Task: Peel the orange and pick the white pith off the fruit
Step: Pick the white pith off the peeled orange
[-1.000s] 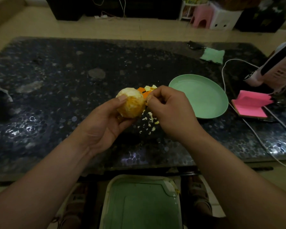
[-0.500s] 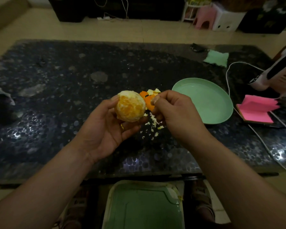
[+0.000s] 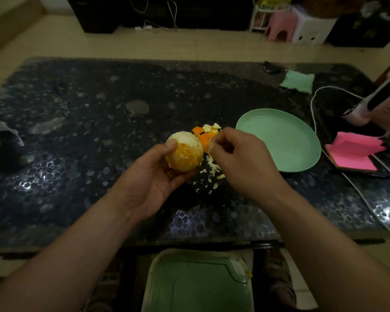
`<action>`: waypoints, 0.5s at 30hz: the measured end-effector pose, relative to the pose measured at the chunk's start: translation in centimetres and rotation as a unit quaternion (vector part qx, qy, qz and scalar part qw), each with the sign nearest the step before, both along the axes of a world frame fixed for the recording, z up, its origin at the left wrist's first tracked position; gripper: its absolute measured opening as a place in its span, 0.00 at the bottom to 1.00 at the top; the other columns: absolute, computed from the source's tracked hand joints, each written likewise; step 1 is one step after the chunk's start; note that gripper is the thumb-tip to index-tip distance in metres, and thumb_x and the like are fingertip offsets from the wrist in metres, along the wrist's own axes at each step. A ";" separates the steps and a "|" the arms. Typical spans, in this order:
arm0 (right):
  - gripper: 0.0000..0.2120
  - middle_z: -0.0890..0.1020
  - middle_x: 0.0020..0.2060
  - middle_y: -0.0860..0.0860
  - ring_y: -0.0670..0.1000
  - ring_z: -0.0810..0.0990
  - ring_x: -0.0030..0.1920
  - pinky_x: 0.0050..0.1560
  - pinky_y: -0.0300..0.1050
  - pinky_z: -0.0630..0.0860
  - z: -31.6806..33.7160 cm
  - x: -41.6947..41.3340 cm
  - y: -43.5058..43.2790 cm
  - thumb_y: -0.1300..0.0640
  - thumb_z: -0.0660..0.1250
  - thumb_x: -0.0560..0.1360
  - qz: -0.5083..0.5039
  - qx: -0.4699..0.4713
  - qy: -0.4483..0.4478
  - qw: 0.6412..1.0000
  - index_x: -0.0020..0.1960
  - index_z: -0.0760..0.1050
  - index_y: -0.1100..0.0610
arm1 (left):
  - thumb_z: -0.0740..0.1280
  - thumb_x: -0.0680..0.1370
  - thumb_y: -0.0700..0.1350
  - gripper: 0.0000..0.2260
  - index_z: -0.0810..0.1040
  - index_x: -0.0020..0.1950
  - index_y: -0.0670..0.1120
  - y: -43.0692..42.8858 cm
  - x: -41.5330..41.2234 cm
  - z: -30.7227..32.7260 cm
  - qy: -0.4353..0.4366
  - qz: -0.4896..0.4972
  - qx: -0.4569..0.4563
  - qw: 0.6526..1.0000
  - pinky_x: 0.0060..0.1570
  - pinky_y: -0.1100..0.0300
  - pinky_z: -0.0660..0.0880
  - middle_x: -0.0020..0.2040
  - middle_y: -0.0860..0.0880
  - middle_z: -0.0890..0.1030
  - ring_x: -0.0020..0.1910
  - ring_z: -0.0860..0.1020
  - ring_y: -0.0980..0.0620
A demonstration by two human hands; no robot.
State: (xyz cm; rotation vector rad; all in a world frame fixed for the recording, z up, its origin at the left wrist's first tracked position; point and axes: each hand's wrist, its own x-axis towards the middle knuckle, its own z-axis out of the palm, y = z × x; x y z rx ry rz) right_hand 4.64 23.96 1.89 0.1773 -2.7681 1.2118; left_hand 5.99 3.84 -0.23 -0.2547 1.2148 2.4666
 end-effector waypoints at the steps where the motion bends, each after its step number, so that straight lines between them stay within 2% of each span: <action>1: 0.07 0.81 0.35 0.40 0.40 0.78 0.36 0.35 0.31 0.69 0.1 0.1 0.0 0.51 0.69 0.82 0.011 -0.021 -0.007 1.000 0.45 0.79 0.47 | 0.69 0.81 0.49 0.22 0.78 0.73 0.43 0.0 0.0 0.0 0.005 0.000 0.000 1.000 0.66 0.49 0.80 0.70 0.40 0.81 0.69 0.80 0.42; 5: 0.04 0.81 0.35 0.31 0.31 0.78 0.38 0.39 0.24 0.69 0.7 0.7 -0.1 0.50 0.71 0.81 0.045 -0.072 -0.024 0.996 0.48 0.81 0.47 | 0.71 0.79 0.49 0.23 0.79 0.73 0.43 0.0 -0.2 0.3 0.029 -0.002 0.001 1.000 0.64 0.53 0.80 0.70 0.42 0.82 0.68 0.81 0.45; 10: 0.02 0.83 0.37 0.41 0.37 0.81 0.39 0.39 0.28 0.72 1.1 0.9 -0.1 0.50 0.74 0.80 0.039 -0.072 0.008 0.997 0.48 0.82 0.47 | 0.70 0.80 0.49 0.23 0.78 0.73 0.41 -0.3 -0.5 0.3 0.053 -0.006 -0.014 0.999 0.65 0.53 0.79 0.71 0.41 0.81 0.72 0.78 0.43; 13: 0.03 0.82 0.36 0.40 0.35 0.79 0.39 0.40 0.26 0.70 1.1 1.1 -0.1 0.51 0.73 0.80 0.028 -0.051 0.018 0.998 0.48 0.82 0.48 | 0.68 0.82 0.46 0.20 0.78 0.72 0.40 -0.2 -0.4 0.4 0.065 0.002 -0.036 0.997 0.67 0.52 0.79 0.69 0.41 0.82 0.70 0.79 0.43; 15: 0.03 0.82 0.36 0.41 0.38 0.80 0.39 0.39 0.29 0.70 1.1 1.1 0.0 0.51 0.73 0.81 0.026 -0.018 0.039 0.999 0.48 0.83 0.49 | 0.68 0.80 0.46 0.20 0.78 0.71 0.40 0.0 -0.3 0.5 0.076 0.013 -0.054 0.996 0.66 0.52 0.80 0.68 0.41 0.83 0.68 0.80 0.44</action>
